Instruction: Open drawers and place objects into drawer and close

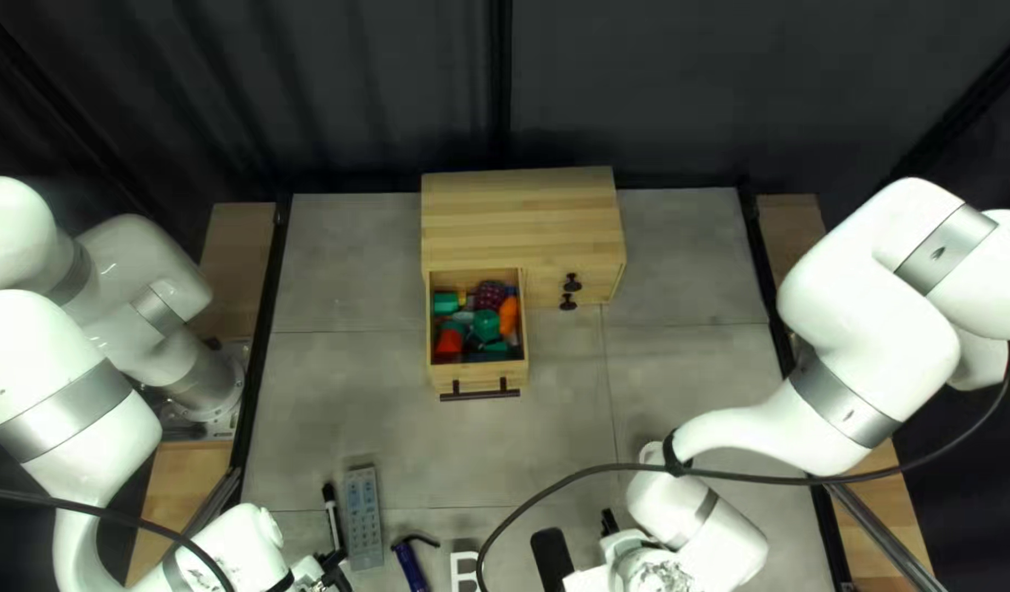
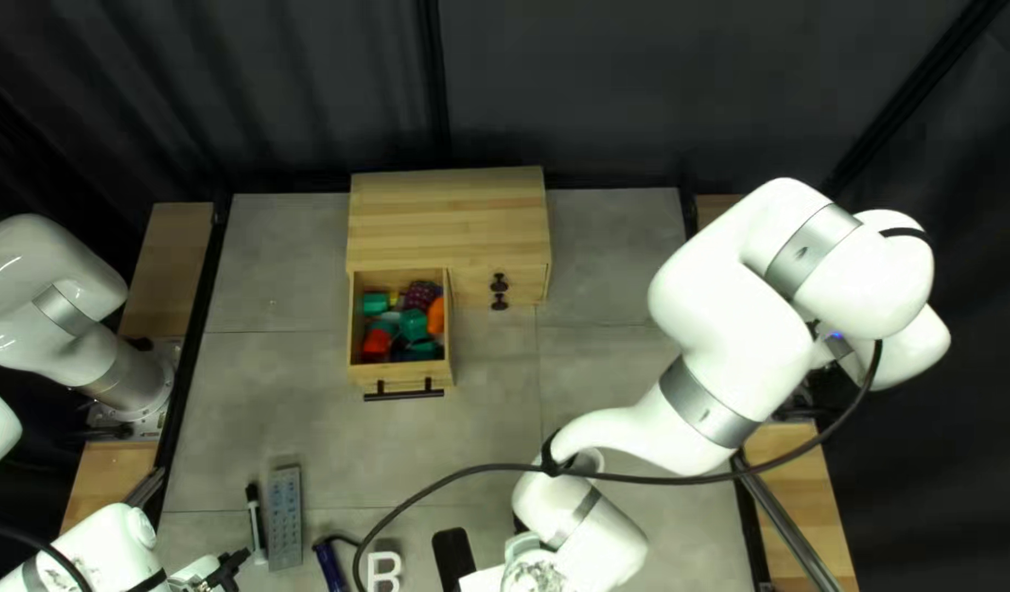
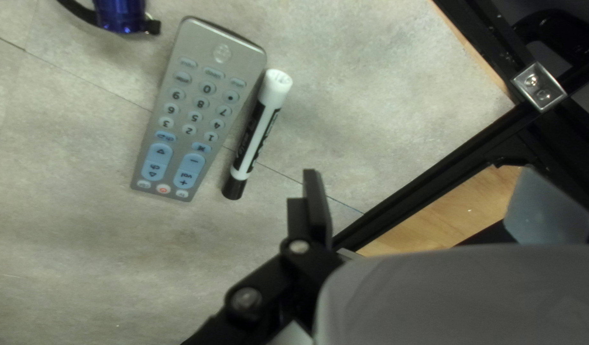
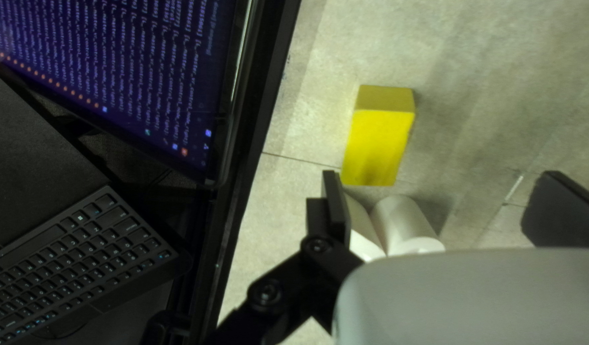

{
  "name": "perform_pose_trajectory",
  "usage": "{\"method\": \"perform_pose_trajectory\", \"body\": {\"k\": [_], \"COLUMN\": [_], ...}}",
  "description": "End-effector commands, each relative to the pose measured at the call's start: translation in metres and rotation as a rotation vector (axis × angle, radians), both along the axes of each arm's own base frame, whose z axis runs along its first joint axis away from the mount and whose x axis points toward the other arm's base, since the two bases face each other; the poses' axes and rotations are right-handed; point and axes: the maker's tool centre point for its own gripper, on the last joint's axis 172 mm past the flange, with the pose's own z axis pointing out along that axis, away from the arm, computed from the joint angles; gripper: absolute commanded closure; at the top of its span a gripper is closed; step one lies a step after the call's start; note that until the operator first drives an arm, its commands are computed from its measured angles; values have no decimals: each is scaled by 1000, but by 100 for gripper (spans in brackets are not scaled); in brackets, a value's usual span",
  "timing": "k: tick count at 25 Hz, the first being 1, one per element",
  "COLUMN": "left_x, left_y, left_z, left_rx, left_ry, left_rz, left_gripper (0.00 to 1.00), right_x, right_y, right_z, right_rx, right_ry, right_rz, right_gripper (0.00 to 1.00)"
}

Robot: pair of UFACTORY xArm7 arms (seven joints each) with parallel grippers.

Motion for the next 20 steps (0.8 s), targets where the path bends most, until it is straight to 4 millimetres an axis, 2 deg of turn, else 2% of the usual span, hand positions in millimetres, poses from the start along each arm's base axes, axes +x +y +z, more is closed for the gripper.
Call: {"method": "perform_pose_trajectory", "body": {"k": [1,5,6,7,9,10,11,15,18,20], "left_x": [0,0,0,0,0,0,0,0,0,0], "left_y": [0,0,0,0,0,0,0,0,0,0], "left_z": [0,0,0,0,0,0,0,0,0,0], "left_rx": [0,0,0,0,0,0,0,0,0,0], "left_ry": [0,0,0,0,0,0,0,0,0,0], "left_rz": [0,0,0,0,0,0,0,0,0,0], "left_gripper": [0,0,0,0,0,0,0,0,0,0], "right_x": [-1,-1,-1,0,0,0,1,0,1,4], "right_y": [1,0,0,0,1,1,1,0,-2,-4], "right_z": [-6,-10,-10,-12,-14,-15,-15,-14,-7,5], "right_rx": [6,12,13,14,16,16,17,15,12,6], "right_ry": [-3,-8,-8,-8,-6,-6,-6,-5,-3,3], "right_rz": [-1,-7,-9,-12,-16,-17,-18,-21,-27,-32], "right_gripper": [0,0,4,14,51,75,86,88,85,86]}}
